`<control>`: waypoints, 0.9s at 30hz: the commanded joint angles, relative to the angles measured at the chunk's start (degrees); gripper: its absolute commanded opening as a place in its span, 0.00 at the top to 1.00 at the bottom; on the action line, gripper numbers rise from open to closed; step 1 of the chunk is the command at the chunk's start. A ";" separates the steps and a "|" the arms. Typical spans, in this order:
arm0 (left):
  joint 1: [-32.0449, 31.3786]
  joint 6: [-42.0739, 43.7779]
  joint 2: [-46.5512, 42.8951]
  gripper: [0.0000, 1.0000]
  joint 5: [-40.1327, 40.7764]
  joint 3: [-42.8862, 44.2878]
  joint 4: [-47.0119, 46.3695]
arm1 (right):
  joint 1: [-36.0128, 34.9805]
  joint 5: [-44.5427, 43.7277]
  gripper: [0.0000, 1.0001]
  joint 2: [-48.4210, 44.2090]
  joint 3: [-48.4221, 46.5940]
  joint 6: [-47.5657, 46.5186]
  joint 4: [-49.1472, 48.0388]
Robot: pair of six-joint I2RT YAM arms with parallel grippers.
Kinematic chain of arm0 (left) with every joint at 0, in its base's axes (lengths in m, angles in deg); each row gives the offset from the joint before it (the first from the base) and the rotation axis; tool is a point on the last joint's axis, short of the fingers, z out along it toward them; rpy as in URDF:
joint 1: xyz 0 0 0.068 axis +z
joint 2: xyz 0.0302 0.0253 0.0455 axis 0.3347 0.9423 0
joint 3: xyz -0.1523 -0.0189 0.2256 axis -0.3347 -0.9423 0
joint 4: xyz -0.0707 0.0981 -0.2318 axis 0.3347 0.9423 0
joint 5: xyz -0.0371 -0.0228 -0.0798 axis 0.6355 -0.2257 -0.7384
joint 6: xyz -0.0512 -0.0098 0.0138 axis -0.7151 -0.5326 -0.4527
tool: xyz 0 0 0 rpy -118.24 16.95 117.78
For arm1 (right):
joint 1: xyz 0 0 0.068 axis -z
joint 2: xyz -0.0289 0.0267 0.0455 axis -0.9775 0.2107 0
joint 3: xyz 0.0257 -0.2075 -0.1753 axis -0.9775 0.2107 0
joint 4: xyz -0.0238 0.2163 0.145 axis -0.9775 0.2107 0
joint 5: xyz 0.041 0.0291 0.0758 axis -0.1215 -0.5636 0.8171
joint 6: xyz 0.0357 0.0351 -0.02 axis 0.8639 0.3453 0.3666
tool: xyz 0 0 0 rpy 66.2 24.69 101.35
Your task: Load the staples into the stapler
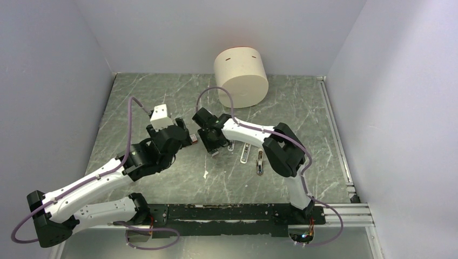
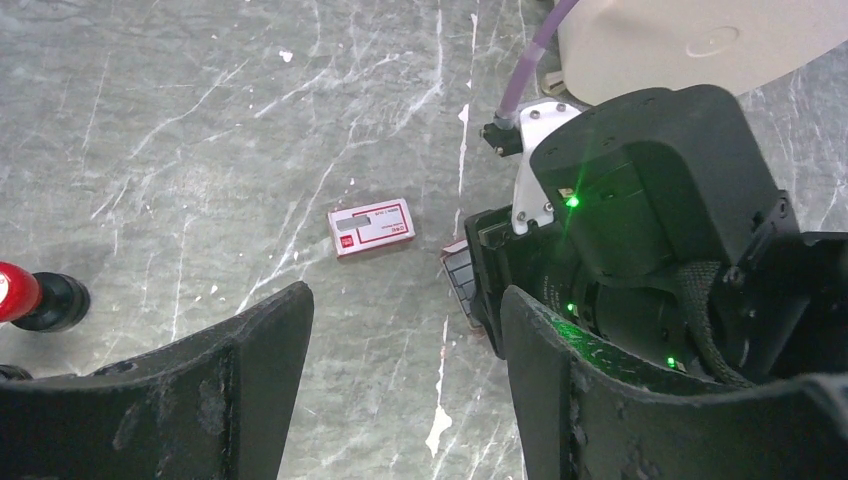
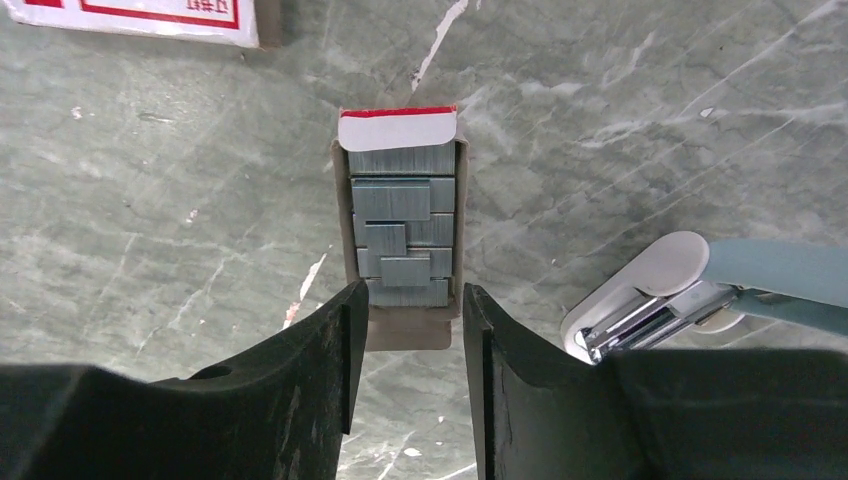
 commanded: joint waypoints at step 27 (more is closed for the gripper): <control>0.39 -1.33 -0.54 0.26 1.60 -0.67 0.03 | -1.55 -3.18 0.63 -1.25 -1.70 -1.09 -1.36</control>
